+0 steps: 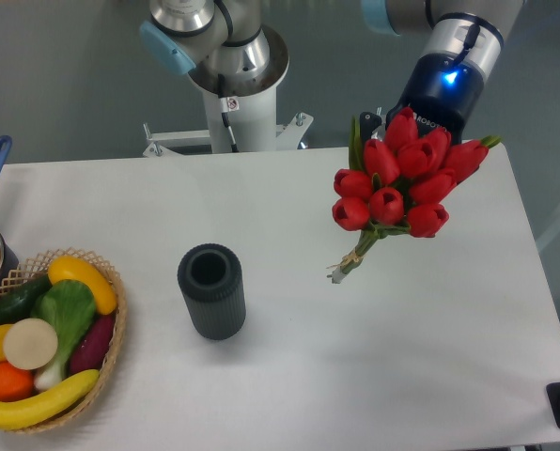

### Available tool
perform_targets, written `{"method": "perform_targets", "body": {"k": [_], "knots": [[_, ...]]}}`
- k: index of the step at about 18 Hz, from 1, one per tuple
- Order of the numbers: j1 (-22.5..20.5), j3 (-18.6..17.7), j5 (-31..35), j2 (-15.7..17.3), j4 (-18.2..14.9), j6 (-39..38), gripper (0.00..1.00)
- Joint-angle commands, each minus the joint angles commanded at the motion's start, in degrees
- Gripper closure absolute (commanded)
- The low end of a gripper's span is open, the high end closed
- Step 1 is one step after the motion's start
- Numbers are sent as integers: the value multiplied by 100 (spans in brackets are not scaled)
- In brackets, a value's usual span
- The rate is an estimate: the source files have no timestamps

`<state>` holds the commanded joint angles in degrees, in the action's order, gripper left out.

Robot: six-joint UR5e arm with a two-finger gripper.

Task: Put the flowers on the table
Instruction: 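Move the held red tulip bouquet with the gripper toward the table center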

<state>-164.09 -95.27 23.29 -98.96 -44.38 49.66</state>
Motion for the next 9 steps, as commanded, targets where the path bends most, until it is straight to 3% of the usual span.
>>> {"method": "perform_targets", "body": {"k": [4,9], "knots": [[9,44,35,-17,-9,-9,63],[17,17,649,88,-9,0,63]]}}
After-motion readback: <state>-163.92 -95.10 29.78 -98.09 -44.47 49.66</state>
